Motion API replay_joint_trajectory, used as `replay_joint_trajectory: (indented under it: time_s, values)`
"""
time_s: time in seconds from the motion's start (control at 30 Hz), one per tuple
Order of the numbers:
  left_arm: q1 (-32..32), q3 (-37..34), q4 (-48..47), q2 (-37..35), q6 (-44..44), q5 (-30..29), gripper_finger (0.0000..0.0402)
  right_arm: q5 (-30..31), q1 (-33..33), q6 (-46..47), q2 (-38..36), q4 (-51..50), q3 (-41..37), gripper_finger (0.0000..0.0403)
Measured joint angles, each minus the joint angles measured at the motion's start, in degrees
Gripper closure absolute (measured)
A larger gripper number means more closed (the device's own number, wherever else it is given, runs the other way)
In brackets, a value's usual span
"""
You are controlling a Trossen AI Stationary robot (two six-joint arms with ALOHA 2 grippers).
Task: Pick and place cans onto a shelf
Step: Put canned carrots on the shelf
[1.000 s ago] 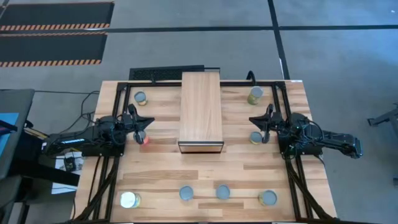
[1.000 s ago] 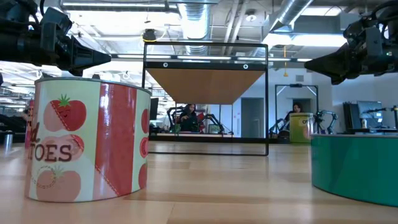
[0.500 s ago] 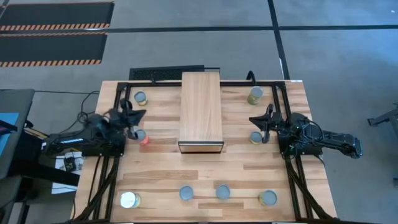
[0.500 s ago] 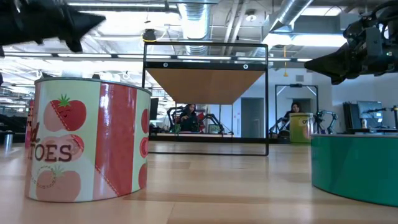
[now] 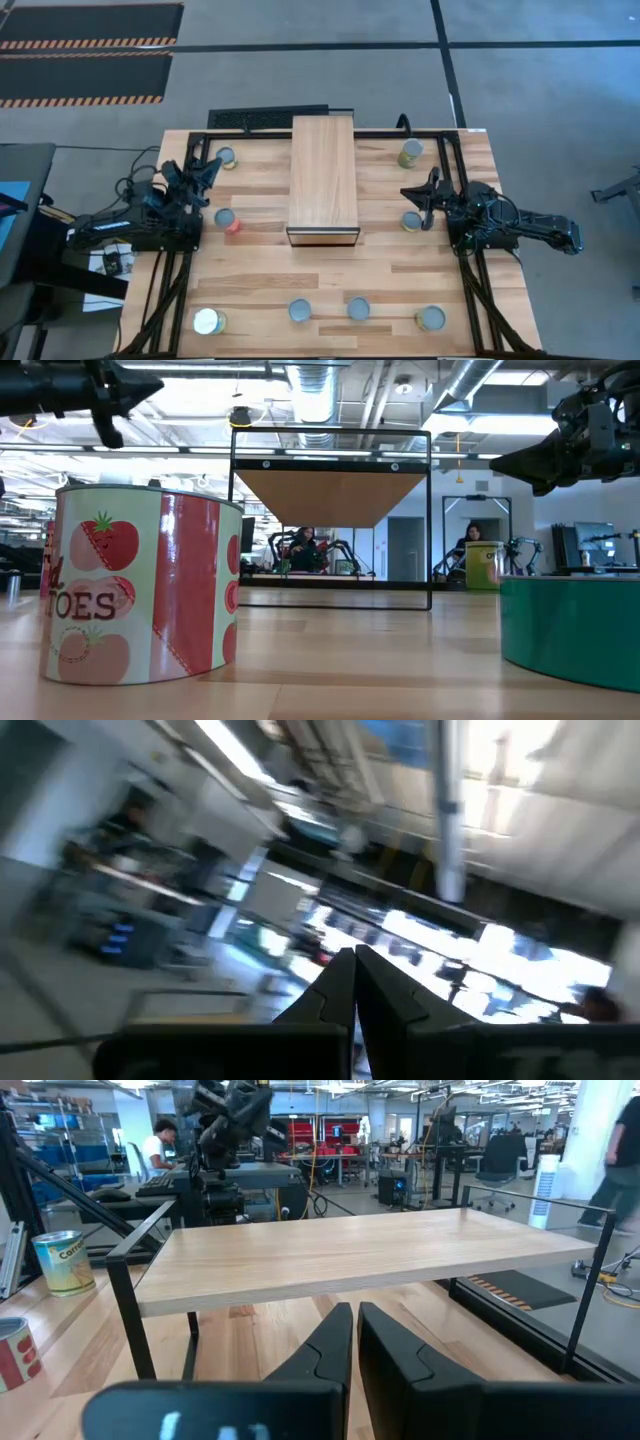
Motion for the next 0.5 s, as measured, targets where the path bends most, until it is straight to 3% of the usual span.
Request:
replay_joint_trajectory:
  time_s: [0.23,0.5]
  values:
    - [0.0,3.7,-4.8,11.1,-2.6,-5.8,0.0401,0.0,0.0,0.0,0.0,0.0,0.0,0.0356]
    - [0.0,23.6,-31.2,28.7,-7.7,5.8,0.0401,0.0,0.0,0.0,0.0,0.0,0.0,0.0356]
